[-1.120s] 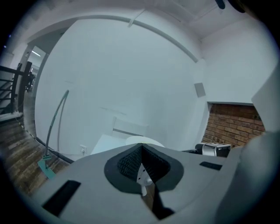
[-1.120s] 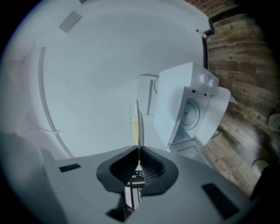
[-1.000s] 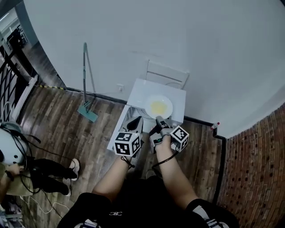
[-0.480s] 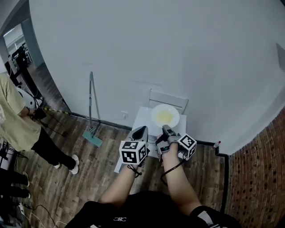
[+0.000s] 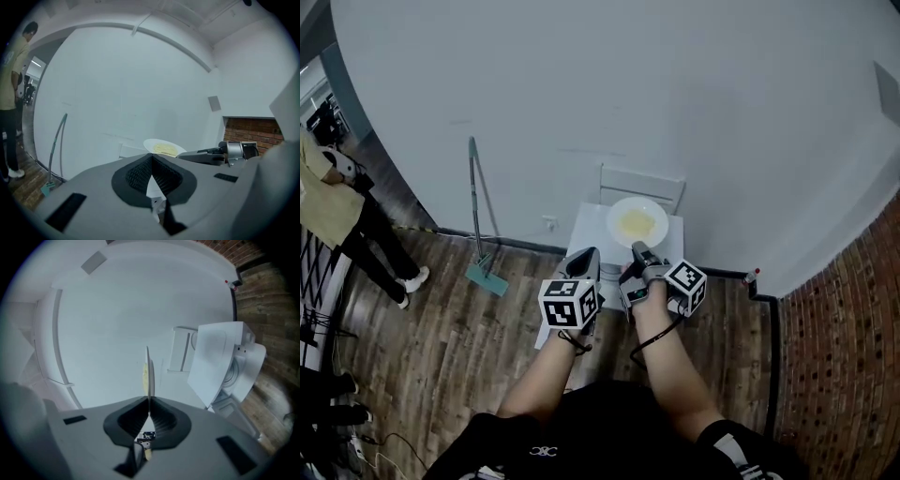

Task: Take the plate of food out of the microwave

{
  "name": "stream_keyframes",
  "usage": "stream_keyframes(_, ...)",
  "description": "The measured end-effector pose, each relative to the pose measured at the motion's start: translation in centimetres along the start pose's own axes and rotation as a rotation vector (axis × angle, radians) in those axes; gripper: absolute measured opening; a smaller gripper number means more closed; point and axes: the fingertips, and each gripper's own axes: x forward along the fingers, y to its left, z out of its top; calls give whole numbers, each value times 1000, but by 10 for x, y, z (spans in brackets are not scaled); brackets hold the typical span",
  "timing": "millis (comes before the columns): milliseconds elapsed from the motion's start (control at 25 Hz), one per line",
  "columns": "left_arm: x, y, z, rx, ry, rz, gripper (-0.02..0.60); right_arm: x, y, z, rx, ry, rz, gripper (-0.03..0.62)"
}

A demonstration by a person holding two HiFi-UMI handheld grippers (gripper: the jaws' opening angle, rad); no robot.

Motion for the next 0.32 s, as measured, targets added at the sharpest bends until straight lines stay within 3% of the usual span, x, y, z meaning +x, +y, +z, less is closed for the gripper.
stream_keyframes(320, 3, -14, -3, -2, 4, -28, -9, -8, -7, 7, 18, -9, 3, 25)
